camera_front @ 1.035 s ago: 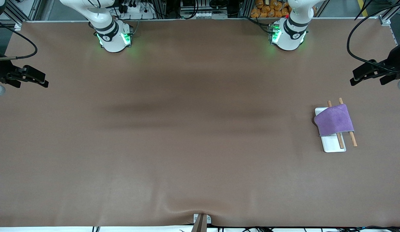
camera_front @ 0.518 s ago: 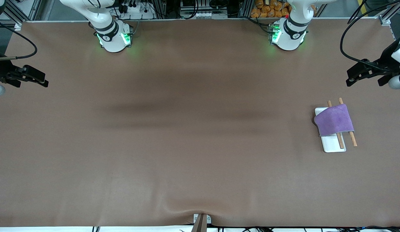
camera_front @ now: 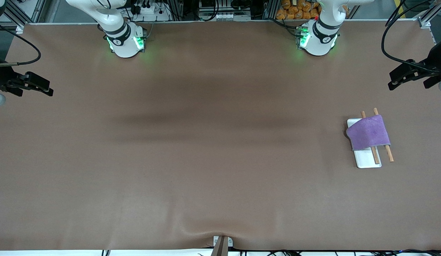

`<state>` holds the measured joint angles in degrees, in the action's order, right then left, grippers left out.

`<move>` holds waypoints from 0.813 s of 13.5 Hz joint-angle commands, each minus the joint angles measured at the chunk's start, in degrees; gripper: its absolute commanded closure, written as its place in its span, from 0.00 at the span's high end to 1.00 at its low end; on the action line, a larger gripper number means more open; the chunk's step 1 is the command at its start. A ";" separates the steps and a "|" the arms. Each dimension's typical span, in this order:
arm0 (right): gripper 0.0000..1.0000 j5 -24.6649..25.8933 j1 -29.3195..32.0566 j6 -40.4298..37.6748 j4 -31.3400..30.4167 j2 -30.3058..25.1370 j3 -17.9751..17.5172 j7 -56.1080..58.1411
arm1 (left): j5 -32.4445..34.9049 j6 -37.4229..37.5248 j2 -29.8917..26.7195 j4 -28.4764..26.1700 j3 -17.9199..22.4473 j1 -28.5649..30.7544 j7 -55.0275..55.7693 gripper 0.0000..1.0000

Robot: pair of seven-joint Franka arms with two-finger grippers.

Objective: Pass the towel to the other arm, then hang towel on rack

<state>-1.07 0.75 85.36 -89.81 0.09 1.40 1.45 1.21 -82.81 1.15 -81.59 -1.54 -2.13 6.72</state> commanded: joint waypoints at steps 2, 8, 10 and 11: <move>1.00 0.72 0.13 -0.98 1.31 0.52 -0.08 -0.57 | 0.64 5.79 -2.19 -0.58 -1.53 -0.06 1.63 1.00; 1.00 0.71 0.21 -0.98 1.31 0.52 0.01 -0.57 | -0.24 3.45 -6.68 -7.87 -4.35 0.64 3.74 1.00; 1.00 0.71 0.21 -0.98 1.22 0.52 0.01 -0.57 | -0.85 3.70 -7.13 -8.23 -4.26 0.73 3.56 1.00; 1.00 0.80 0.21 -0.98 1.31 0.52 -0.08 -0.57 | -0.86 3.79 -6.95 -8.06 -4.17 0.64 3.56 1.00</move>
<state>-1.07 0.78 85.33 -89.81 0.10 1.51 1.45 1.03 -77.86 -3.61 -87.26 -5.60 -1.98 10.00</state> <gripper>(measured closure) 0.000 0.000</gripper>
